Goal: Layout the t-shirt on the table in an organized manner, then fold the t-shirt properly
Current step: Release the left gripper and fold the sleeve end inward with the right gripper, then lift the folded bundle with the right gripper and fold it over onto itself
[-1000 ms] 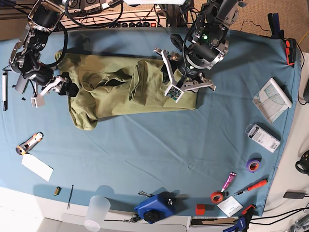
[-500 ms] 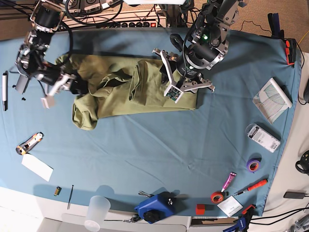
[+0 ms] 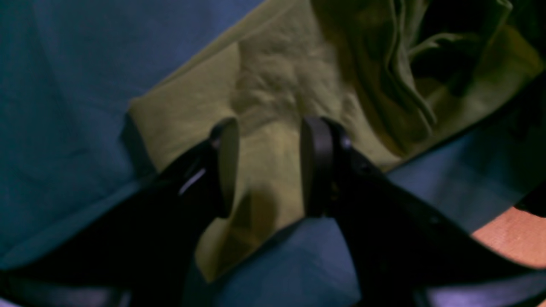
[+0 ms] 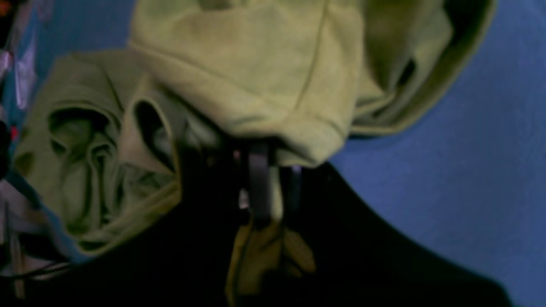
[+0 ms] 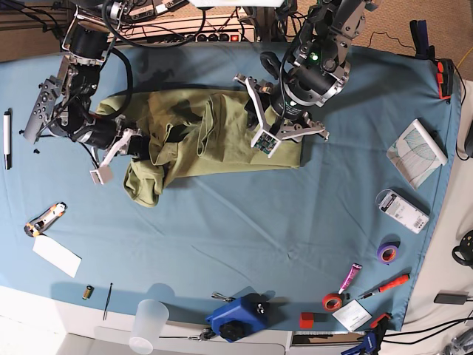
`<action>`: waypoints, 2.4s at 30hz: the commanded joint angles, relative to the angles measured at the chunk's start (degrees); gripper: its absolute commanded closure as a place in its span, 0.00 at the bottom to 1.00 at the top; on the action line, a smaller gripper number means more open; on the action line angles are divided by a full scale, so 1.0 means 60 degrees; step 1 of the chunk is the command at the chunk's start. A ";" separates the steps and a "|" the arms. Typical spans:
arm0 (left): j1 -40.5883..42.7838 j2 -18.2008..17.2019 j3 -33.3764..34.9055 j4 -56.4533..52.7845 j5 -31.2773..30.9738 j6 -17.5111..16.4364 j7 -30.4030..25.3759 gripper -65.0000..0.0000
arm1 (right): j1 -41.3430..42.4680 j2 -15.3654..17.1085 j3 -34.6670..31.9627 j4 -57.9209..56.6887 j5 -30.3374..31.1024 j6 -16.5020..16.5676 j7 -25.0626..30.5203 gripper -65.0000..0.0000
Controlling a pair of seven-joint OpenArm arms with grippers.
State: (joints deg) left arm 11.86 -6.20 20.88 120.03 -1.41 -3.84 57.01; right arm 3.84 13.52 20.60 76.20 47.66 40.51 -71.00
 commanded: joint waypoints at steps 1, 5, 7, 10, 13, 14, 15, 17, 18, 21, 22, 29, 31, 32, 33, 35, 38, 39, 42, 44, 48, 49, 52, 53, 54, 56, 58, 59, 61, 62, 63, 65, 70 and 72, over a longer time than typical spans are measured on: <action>-0.0069 0.0051 -0.0004 0.0157 0.0142 0.0040 0.0004 0.65 | 0.0127 0.0113 0.0044 0.0095 -0.0678 -0.0085 0.0226 1.00; -0.0011 0.0047 -0.0011 0.0160 0.0554 0.0437 0.0350 0.65 | 0.0357 0.0131 0.0867 0.0102 -0.2310 -0.0085 0.1308 1.00; 0.0022 0.0047 -0.0011 0.0160 0.0645 0.0608 0.0353 0.65 | 0.0674 0.0219 0.1508 0.0113 -0.2929 -0.0085 0.1395 1.00; 0.0098 0.0047 -0.0011 0.0164 0.0685 0.0652 0.0331 0.65 | 0.1118 0.0721 0.2073 0.0113 -0.3169 -0.0085 0.1381 1.00; 0.0299 -0.0069 -0.0011 0.0160 0.0812 0.0670 0.0015 0.65 | 0.1381 0.1341 0.2080 0.0197 -0.3169 -0.0087 0.1257 1.00; 0.0379 -0.0171 -0.0011 0.0160 0.0812 0.0681 -0.0127 0.65 | 0.1399 0.1486 0.2033 0.0306 -0.3162 -0.0087 0.1147 1.00; 0.0437 -0.0288 -0.0011 0.0160 0.0816 0.0681 -0.0248 0.65 | 0.1395 0.1588 0.1967 0.0474 -0.3166 -0.0087 0.1042 1.00; 0.0463 -0.0517 -0.0011 0.0160 0.0812 0.0678 -0.0262 0.65 | 0.1370 0.1665 0.1832 0.0892 -0.3147 -0.0085 0.0801 1.00; 0.0459 -0.0594 -0.0011 0.0160 0.0816 0.0678 -0.0270 0.65 | 0.1341 0.1661 0.1745 0.1133 -0.3020 -0.0085 0.0656 1.00; 0.0459 -0.0670 -0.0011 0.0160 0.1005 0.0681 -0.0372 0.65 | 0.1042 0.1661 0.1235 0.2069 -0.2244 -0.0085 0.0324 1.00; 0.0459 -0.0681 -0.0011 0.0160 0.1147 0.0685 -0.0372 0.65 | 0.0907 0.1657 0.0984 0.2419 -0.2087 -0.0085 0.0189 1.00; 0.0685 -0.0696 -0.0393 0.0157 0.1446 0.1071 -0.0444 0.65 | -0.0284 0.1650 -0.0820 0.5151 -0.2138 -0.1013 0.0040 1.00; 0.0787 -0.0699 -0.0557 0.0157 0.1443 0.1071 -0.0444 0.65 | -0.0612 0.1566 -0.1140 0.5989 -0.2386 -0.1096 -0.0015 1.00; 0.0816 -0.0721 -0.0623 0.0157 0.1435 0.1075 -0.0444 0.65 | -0.0769 0.1468 -0.1275 0.6397 -0.2495 -0.1133 -0.0015 1.00; 0.0831 -0.0736 -0.0674 0.0157 0.1402 0.1071 -0.0448 0.65 | -0.0907 0.1355 -0.1421 0.6754 -0.2532 -0.1158 0.0015 1.00; 0.0831 -0.0743 -0.0747 0.0157 0.1290 0.1071 -0.0448 0.65 | -0.1078 0.1089 -0.1756 0.7195 -0.2550 -0.1155 0.0015 1.00; 0.0831 -0.0739 -0.0754 0.0157 0.1191 0.1067 -0.0477 0.65 | -0.1118 0.0674 -0.2517 0.7074 -0.3202 -0.1158 0.0036 1.00; 0.0831 -0.0739 -0.0758 0.0157 0.1195 0.1071 -0.0481 0.65 | -0.1118 0.0554 -0.2823 0.6947 -0.3657 -0.1184 0.0138 1.00; 0.0831 -0.0739 -0.0754 0.0157 0.1195 0.1067 -0.0477 0.65 | -0.1118 0.0386 -0.3748 0.6513 -0.5078 -0.1694 0.0951 1.00; 0.0831 -0.0743 -0.0758 0.0157 0.1198 0.1067 -0.0477 0.65 | -0.1115 0.0390 -0.4390 0.6339 -0.5646 -0.2025 0.1359 1.00; 0.0831 -0.0743 -0.0758 0.0157 0.1195 0.1067 -0.0506 0.65 | -0.1115 0.0390 -0.5781 0.6335 -0.6568 -0.2546 0.1370 1.00; 0.0827 -0.0739 -0.0758 0.0157 0.1195 0.1067 -0.0510 0.65 | -0.1115 0.0390 -0.6116 0.6335 -0.6878 -0.2747 0.1381 1.00; 0.0827 -0.0743 -0.0758 0.0157 0.1195 0.1071 -0.0510 0.65 | -0.1115 0.0393 -0.7016 0.6335 -0.7814 -0.3042 0.1337 1.00; 0.0827 -0.0743 -0.0758 0.0157 0.1198 0.1071 -0.0514 0.65 | -0.1115 0.0393 -0.7257 0.6335 -0.7992 -0.3038 0.1260 1.00; 0.0827 -0.0743 -0.0758 0.0157 0.1195 0.1071 -0.0510 0.65 | -0.1115 0.0393 -0.7464 0.6335 -0.8069 -0.3034 0.1162 0.98; 0.0827 -0.0743 -0.0758 0.0157 0.1198 0.1067 -0.0510 0.65 | -0.1115 0.0390 -0.7828 0.6335 -0.8102 -0.3031 0.0936 0.78; 0.0827 -0.0743 -0.0758 0.0157 0.1198 0.1067 -0.0510 0.65 | -0.1115 0.0393 -0.8109 0.6339 -0.8094 -0.3049 0.0900 0.63; 0.0827 -0.0743 -0.0758 0.0157 0.1202 0.1067 -0.0510 0.65 | -0.1111 0.0386 -0.8229 0.6368 -0.8036 -0.3100 0.0787 0.62; 0.0831 -0.0743 -0.0758 0.0157 0.1202 0.1067 -0.0510 0.65 | -0.1089 0.0364 -0.8422 0.6692 -0.7588 -0.3268 0.0240 0.62; 0.0827 -0.0743 -0.0758 0.0157 0.1202 0.1067 -0.0510 0.65 | -0.1093 0.0368 -0.8477 0.6961 -0.7355 -0.3268 0.0091 0.62; 0.0827 -0.0743 -0.0758 0.0157 0.1198 0.1071 -0.0517 0.65 | -0.1096 0.0372 -0.8510 0.7271 -0.7257 -0.3253 0.0000 0.62; 0.0827 -0.0743 -0.0758 0.0157 0.1198 0.1071 -0.0514 0.65 | -0.1096 0.0368 -0.8477 0.7930 -0.7384 -0.3249 0.0000 0.62; 0.0831 -0.0743 -0.0758 0.0157 0.1202 0.1067 -0.0510 0.65 | -0.1093 0.0368 -0.8477 0.9133 -0.7796 -0.3271 0.0634 0.62; 0.0831 -0.0743 -0.0758 0.0157 0.1202 0.1067 -0.0510 0.65 | -0.1089 0.0372 -0.8470 0.9333 -0.8808 -0.3716 0.0637 0.62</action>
State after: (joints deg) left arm 17.12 -10.68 16.40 120.01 5.56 2.13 55.20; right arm -3.49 15.53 -30.57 131.33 -4.95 18.28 -68.07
